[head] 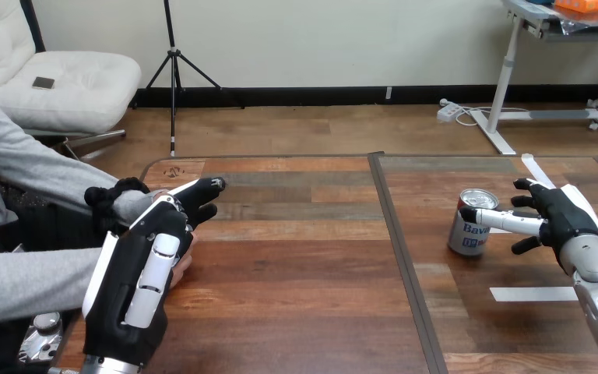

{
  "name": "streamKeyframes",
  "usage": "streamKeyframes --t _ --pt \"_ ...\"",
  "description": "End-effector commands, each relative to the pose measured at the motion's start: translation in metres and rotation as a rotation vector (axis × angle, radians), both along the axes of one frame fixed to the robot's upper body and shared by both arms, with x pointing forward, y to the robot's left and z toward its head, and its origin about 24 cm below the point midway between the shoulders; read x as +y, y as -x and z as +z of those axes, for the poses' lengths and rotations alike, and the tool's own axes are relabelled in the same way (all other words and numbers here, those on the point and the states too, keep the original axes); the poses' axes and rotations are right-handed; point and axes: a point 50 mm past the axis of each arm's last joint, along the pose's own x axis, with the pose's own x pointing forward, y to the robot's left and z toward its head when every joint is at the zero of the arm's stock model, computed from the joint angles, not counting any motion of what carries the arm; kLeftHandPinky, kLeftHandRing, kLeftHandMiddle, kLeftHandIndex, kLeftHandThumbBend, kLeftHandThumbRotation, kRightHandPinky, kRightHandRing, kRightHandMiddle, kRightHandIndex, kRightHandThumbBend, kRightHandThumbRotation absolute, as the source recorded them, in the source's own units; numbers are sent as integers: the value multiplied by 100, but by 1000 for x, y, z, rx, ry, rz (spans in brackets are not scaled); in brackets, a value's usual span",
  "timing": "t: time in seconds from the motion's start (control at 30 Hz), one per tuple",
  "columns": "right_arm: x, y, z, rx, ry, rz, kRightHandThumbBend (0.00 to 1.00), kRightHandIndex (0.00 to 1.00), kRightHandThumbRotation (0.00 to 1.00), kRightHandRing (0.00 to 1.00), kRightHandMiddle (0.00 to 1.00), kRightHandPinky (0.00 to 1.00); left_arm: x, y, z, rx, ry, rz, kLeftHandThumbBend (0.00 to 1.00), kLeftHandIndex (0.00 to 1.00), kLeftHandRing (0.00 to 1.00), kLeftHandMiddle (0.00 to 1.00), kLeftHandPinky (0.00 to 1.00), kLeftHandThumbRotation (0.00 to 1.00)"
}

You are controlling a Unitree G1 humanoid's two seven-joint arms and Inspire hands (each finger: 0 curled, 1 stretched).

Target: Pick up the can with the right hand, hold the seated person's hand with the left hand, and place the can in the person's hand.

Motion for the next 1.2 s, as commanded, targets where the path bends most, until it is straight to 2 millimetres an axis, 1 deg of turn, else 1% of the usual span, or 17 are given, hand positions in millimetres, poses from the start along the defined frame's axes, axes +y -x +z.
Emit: streamKeyframes --t 0.0,0.03,0.17,0.33,0.47,0.57,0.67,0.77,0.87,1.03,1.17 --pt "6 -10 13 -52 -2 7 100 94 35 82 87 62 0 -5 16 -88 14 7 53 74 88 82 86 87" --pt "6 -11 13 -52 -6 5 100 94 35 73 80 52 0 -5 16 -87 15 8 53 74 88 82 87 87" --pt "7 -11 13 -49 -17 10 100 95 34 61 71 41 0 -5 17 -92 17 6 52 73 88 82 87 87" --pt "8 -11 13 -41 -4 27 100 97 37 67 76 41 1 -5 16 -100 5 3 51 74 88 82 87 87" --pt "9 -11 13 -42 -4 43 100 98 38 67 75 42 1 -5 16 -93 0 4 53 74 88 82 87 87" --pt "10 -12 13 -41 -10 48 100 98 39 68 78 43 1 -5 16 -91 1 3 54 74 88 83 87 87" --pt "10 -12 13 -38 -10 51 100 99 39 65 75 41 2 -5 16 -94 3 3 55 74 89 83 87 88" --pt "11 -12 13 -34 -11 57 100 99 40 59 70 38 1 -5 16 -97 2 10 54 74 89 83 88 87" --pt "11 -12 13 -30 -3 69 100 100 41 58 71 36 1 -5 16 -98 0 20 53 73 88 83 87 87" --pt "12 -13 13 -23 -5 74 100 100 42 63 77 38 1 -5 17 -95 3 14 53 73 88 83 85 87" --pt "14 -13 13 -22 -16 71 100 100 42 66 79 40 1 -5 17 -94 8 12 53 72 89 83 86 87"
